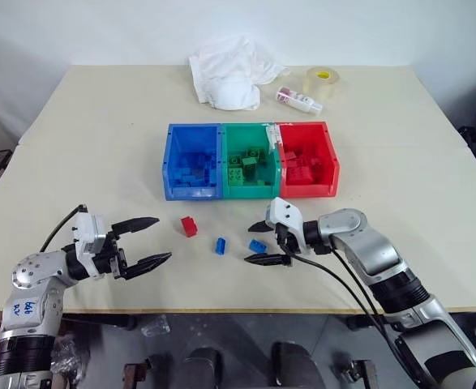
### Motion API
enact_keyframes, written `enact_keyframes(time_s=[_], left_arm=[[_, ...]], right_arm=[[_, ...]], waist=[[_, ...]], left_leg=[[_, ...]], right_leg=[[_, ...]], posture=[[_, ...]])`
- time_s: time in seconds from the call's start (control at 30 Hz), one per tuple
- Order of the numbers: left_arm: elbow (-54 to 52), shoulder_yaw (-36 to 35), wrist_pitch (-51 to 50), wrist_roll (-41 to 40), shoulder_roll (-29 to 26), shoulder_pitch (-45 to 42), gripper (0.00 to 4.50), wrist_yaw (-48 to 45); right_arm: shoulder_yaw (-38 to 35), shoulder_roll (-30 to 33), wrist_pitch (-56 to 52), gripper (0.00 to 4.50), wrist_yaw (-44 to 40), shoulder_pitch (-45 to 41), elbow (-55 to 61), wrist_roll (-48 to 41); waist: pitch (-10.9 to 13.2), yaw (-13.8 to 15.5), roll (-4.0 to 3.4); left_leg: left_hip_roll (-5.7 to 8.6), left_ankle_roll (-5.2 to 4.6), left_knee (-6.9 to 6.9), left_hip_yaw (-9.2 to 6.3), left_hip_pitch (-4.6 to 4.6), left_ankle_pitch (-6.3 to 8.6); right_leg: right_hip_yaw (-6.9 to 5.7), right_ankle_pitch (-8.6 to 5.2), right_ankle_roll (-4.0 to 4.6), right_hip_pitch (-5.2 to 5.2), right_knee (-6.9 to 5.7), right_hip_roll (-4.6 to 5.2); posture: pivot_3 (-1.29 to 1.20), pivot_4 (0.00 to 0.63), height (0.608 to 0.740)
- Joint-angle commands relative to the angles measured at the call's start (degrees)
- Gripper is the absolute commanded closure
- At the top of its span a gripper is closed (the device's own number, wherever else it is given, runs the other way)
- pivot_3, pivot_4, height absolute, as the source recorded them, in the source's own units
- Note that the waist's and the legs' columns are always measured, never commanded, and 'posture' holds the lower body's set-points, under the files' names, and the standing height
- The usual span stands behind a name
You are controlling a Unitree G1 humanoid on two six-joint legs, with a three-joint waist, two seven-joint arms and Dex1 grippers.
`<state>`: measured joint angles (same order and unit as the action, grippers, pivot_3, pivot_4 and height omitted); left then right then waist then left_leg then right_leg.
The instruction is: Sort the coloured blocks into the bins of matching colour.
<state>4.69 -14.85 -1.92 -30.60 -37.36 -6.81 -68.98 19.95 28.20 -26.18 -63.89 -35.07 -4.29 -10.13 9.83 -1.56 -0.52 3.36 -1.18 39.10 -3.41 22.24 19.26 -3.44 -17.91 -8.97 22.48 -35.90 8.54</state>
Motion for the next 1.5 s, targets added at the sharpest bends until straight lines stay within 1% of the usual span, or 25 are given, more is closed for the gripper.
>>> enact_keyframes(time_s=[0.03, 0.17, 0.27, 0.37, 0.53, 0.6, 0.67, 0.83, 0.87, 0.9, 1.03, 1.13, 1.2, 1.27, 1.33, 1.4, 1.5], left_arm=[[-2.28, -1.84, -0.06, -1.47, -0.26, 0.9, 0.0, 0.66], [-2.59, -1.74, -0.1, -1.5, -0.24, 1.0, 0.0, 1.04], [-2.45, -1.53, -0.2, -1.41, -0.11, 0.59, 0.0, 1.19], [-1.81, -0.97, -0.23, -1.18, 0.22, -0.4, 0.0, 1.25], [-0.65, 0.0, -0.22, -0.68, 0.73, -2.08, 0.0, 0.86], [-0.01, 0.28, -0.22, -0.45, 0.81, -3.14, 0.0, 0.8], [0.4, 0.43, -0.07, -0.33, 0.84, -3.73, 0.0, 0.71], [-0.21, 0.51, -0.03, -0.32, 1.04, -3.62, 0.0, 1.08], [-0.52, 0.47, -0.03, -0.37, 1.08, -3.37, 0.0, 1.22], [-0.84, 0.38, -0.02, -0.42, 1.09, -3.06, 0.0, 1.39], [-1.9, -0.24, -0.09, -0.81, 0.87, -1.88, 0.0, 2.03], [-2.11, -0.41, 0.0, -0.98, 0.7, -1.33, 0.0, 2.17], [-2.16, -0.4, 0.02, -1.05, 0.7, -1.22, 0.0, 2.21], [-1.83, -0.1, 0.03, -0.98, 0.76, -1.55, 0.0, 2.11], [-1.2, 0.38, 0.04, -0.82, 0.86, -2.35, 0.0, 1.87], [-0.41, 0.78, 0.06, -0.67, 0.93, -3.33, 0.0, 1.61], [0.42, 1.05, 0.1, -0.51, 0.9, -4.07, 0.0, 1.07]], right_arm=[[-0.77, -0.45, 1.09, 1.68, 0.06, -0.45, 1.19, -0.25], [-1.61, 0.01, 0.61, 3.1, 0.31, -0.24, 2.67, -0.84], [-2.69, 0.29, 0.4, 4.04, 0.51, -0.54, 3.81, -1.55], [-6.53, -3.77, -1.61, 4.01, 3.08, -4.73, 2.9, -5.16], [-7.69, -10.99, 2.82, 4.01, 5.73, -14.02, -7.46, -4.23], [-7.4, -14.94, 7.4, 4.01, 8.12, -20.15, -16.95, -1.86], [-8.79, -19.0, 12.47, 4.01, 11.45, -26.21, -27.55, -0.6], [-12.6, -25.74, 24.03, 4.01, 18.66, -38.86, -50.68, 1.35], [-13.3, -26.51, 25.63, 3.28, 19.23, -40.3, -53.37, 1.42], [-13.92, -27.16, 26.89, 3.08, 19.69, -41.59, -55.64, 1.59], [-15.49, -27.99, 30.15, 1.7, 18.62, -43.65, -59.8, 2.22], [-15.96, -27.65, 31.4, 0.65, 16.71, -43.66, -60.53, 2.66], [-16.08, -27.13, 31.88, 0.04, 15.18, -43.19, -60.18, 2.92], [-16.25, -26.41, 31.87, 0.04, 13.19, -42.49, -59.0, 2.8], [-16.19, -24.92, 31.07, 0.04, 9.21, -40.44, -55.49, 2.03], [-15.16, -22.07, 29.08, 0.04, 2.24, -35.84, -48.09, 0.8], [-14.52, -16.81, 24.47, 0.04, -3.97, -27.53, -34.33, -1.22]], waist=[[0.0, -0.04, 0.0], [0.0, -0.05, 0.0], [0.0, 0.0, 0.0], [0.0, -0.03, 0.0], [0.0, -0.45, 0.0], [0.0, -0.64, 0.0], [0.0, -1.17, 0.0], [0.0, -2.17, -0.01], [0.0, -2.39, -0.01], [0.0, -2.63, -0.01], [0.0, -3.46, -0.01], [0.01, -3.62, -0.02], [0.01, -3.65, -0.02], [0.01, -3.65, -0.03], [0.01, -3.6, -0.02], [0.01, -3.15, -0.02], [0.0, -2.55, -0.02]], left_leg=[[-0.02, 0.0, 0.0, 0.0, 0.0, 0.0], [-0.03, 0.0, 0.0, 0.0, 0.0, 0.0], [-0.02, 0.0, 0.0, 0.0, 0.0, 0.0], [-0.02, 0.0, 0.0, 0.0, 0.0, 0.0], [-0.08, 0.05, -0.06, 0.01, -0.04, -0.02], [-0.06, 0.05, -0.13, 0.0, -0.09, -0.02], [-0.02, 0.05, -0.12, 0.01, -0.08, -0.02], [-0.03, 0.05, -0.19, -0.12, -0.08, -0.02], [-0.02, 0.05, -0.2, -0.16, -0.09, -0.02], [-0.01, 0.05, -0.24, -0.25, -0.09, -0.02], [0.03, 0.05, -0.31, -0.41, -0.09, -0.02], [0.01, 0.06, -0.34, -0.41, -0.09, -0.02], [0.0, 0.06, -0.33, -0.41, -0.08, -0.02], [0.0, 0.07, -0.32, -0.41, -0.09, -0.02], [0.0, 0.07, -0.32, -0.41, -0.09, -0.02], [0.01, 0.06, -0.28, -0.44, -0.08, -0.02], [0.13, 0.06, -0.14, -0.68, -0.05, -0.02]], right_leg=[[-0.02, 0.0, 0.0, 0.0, 0.0, -0.01], [-0.03, 0.0, 0.0, 0.01, 0.0, -0.01], [-0.02, 0.0, 0.0, 0.01, 0.0, -0.01], [-0.02, 0.0, 0.0, 0.0, 0.0, -0.01], [-0.06, -0.01, 0.02, 0.05, -0.03, -0.07], [-0.09, -0.01, 0.02, 0.05, -0.08, -0.05], [-0.09, -0.01, 0.02, 0.06, -0.08, -0.04], [-0.16, -0.01, 0.02, 0.06, -0.15, -0.05], [-0.16, -0.01, 0.02, 0.06, -0.18, -0.05], [-0.17, -0.01, 0.02, 0.06, -0.19, -0.05], [-0.19, -0.01, 0.02, 0.05, -0.26, -0.06], [-0.19, -0.01, 0.02, 0.06, -0.26, -0.07], [-0.19, -0.01, 0.02, 0.07, -0.27, -0.07], [-0.17, -0.01, 0.02, 0.07, -0.29, -0.08], [-0.16, -0.01, 0.02, 0.08, -0.3, -0.07], [-0.16, -0.01, 0.02, 0.05, -0.29, -0.07], [-0.11, 0.0, 0.03, -0.05, -0.34, -0.03]], posture=[[0.0, 0.15, 0.74], [0.0, 0.15, 0.74], [0.0, 0.15, 0.74], [0.0, 0.15, 0.74], [0.0, 0.15, 0.74], [0.0, 0.15, 0.74], [0.0, 0.15, 0.74], [0.0, 0.15, 0.74], [0.0, 0.15, 0.74], [0.0, 0.15, 0.74], [0.0, 0.15, 0.74], [0.0, 0.15, 0.74], [0.0, 0.15, 0.74], [0.0, 0.15, 0.74], [0.0, 0.15, 0.74], [0.0, 0.15, 0.74], [0.0, 0.15, 0.74]])
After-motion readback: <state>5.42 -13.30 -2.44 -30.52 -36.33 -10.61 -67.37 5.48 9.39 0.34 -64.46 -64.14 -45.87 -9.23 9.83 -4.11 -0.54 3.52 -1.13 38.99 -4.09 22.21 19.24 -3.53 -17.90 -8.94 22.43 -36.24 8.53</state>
